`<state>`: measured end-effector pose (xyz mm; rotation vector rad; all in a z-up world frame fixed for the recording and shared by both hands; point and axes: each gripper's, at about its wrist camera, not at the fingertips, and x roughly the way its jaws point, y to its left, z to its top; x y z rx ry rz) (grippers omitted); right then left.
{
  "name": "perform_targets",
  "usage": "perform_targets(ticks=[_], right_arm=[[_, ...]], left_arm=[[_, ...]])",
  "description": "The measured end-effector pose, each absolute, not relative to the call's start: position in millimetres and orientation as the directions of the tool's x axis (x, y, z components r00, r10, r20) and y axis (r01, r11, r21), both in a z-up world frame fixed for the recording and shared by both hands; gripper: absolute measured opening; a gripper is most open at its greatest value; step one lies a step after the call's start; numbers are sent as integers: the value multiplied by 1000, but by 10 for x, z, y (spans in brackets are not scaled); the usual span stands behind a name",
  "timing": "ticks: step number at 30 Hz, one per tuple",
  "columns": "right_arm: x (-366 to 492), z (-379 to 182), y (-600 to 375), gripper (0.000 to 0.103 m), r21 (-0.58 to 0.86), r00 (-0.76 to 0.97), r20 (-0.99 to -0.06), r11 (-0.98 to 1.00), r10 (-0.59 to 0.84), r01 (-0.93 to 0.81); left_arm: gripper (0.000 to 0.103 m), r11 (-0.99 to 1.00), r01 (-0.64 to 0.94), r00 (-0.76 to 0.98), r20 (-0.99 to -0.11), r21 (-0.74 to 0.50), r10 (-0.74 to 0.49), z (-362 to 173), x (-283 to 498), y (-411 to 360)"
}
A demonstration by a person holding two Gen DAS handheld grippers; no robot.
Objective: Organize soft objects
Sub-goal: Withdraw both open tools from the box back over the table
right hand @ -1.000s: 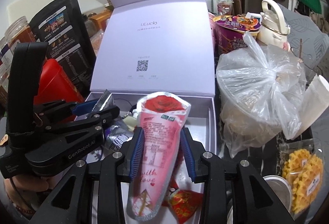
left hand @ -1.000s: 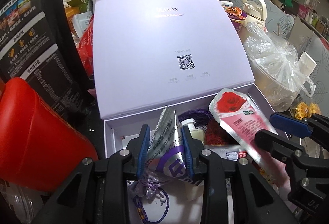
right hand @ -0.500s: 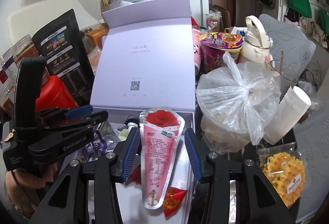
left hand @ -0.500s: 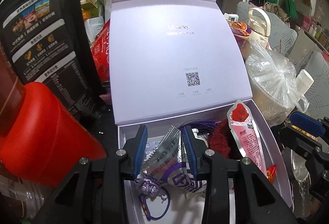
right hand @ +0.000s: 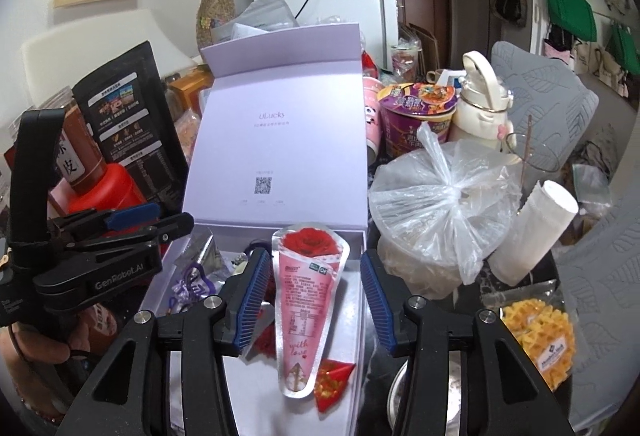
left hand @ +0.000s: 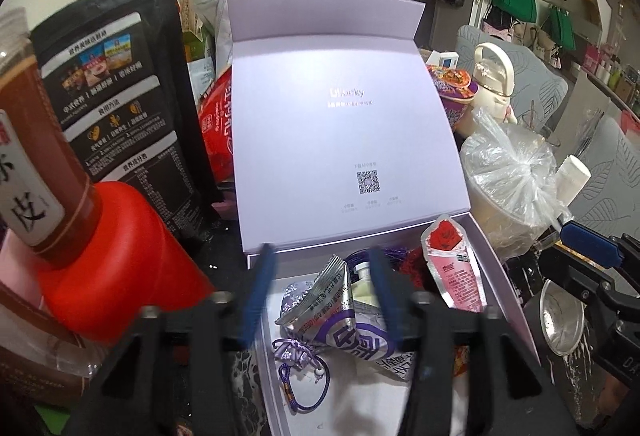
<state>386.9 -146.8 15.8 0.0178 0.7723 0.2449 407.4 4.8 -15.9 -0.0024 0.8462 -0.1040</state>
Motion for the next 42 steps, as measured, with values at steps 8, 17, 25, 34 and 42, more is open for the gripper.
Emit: perform_targets(ticks=[8, 17, 25, 34, 42], right_arm=[[3598, 295, -1497, 50, 89, 709, -673, 975, 211, -206], [3197, 443, -1505, 51, 90, 725, -654, 974, 216, -208], [2814, 535, -1499, 55, 93, 740, -636, 974, 219, -208], [2448, 617, -1488, 55, 90, 754, -621, 974, 217, -207], [2168, 666, -1480, 59, 79, 769, -605, 977, 205, -199]], left_arm=[[103, 995, 91, 700, -708, -42, -93, 87, 3791, 50], [103, 994, 103, 724, -683, -36, -100, 327, 3444, 23], [103, 992, 124, 752, -651, -14, -103, 509, 3081, 5], [103, 992, 125, 772, -630, 17, -87, 630, 2688, 0], [103, 989, 145, 779, -620, 37, -91, 662, 2391, -30]])
